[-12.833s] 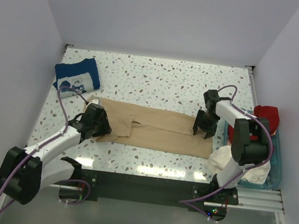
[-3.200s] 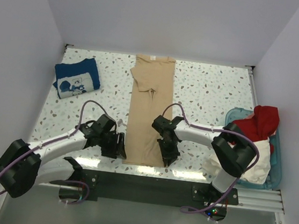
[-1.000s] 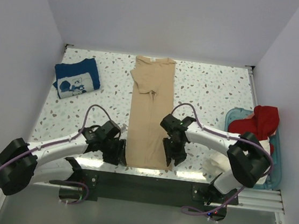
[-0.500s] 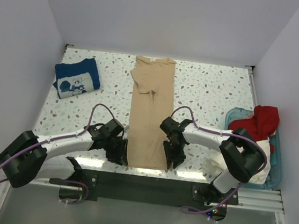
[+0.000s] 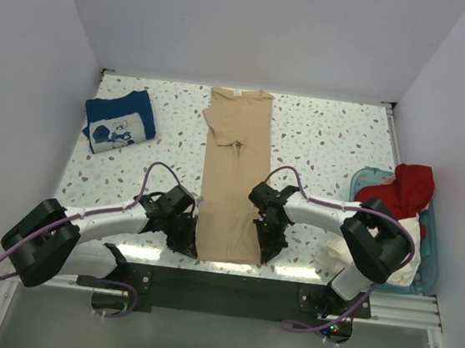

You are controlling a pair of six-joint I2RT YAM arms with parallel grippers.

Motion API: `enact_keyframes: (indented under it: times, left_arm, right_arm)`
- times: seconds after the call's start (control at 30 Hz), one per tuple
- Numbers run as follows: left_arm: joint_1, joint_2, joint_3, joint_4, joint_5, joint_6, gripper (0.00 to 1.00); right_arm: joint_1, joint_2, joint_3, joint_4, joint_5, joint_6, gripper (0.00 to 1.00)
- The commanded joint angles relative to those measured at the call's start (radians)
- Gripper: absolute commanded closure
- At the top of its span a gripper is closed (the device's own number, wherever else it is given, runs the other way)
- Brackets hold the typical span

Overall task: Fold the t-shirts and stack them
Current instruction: Fold the tshirt

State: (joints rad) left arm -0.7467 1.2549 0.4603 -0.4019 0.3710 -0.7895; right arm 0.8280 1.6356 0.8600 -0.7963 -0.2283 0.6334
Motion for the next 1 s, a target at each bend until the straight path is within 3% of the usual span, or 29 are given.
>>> enact_keyframes:
  times: [0.0,0.6,0.77,0.97]
  left_arm:
    - [0.000,-0.017,-0.041,-0.032,-0.090,0.013,1.00]
    - [-0.003,-0.141,0.021,-0.144,-0.067,-0.023,1.00]
    - [-0.003,-0.201,0.069,-0.183,-0.047,-0.057,1.00]
    - [-0.002,-0.160,0.138,-0.190,-0.052,-0.039,1.00]
  right_arm:
    - [0.002,-0.026,-0.042,-0.030,0.024,0.009,1.00]
    - [0.002,-0.069,-0.024,-0.116,-0.003,0.009,1.00]
    - [0.002,-0.126,0.036,-0.191,-0.006,0.022,1.00]
    - [0.000,-0.126,0.155,-0.287,0.041,0.029,1.00]
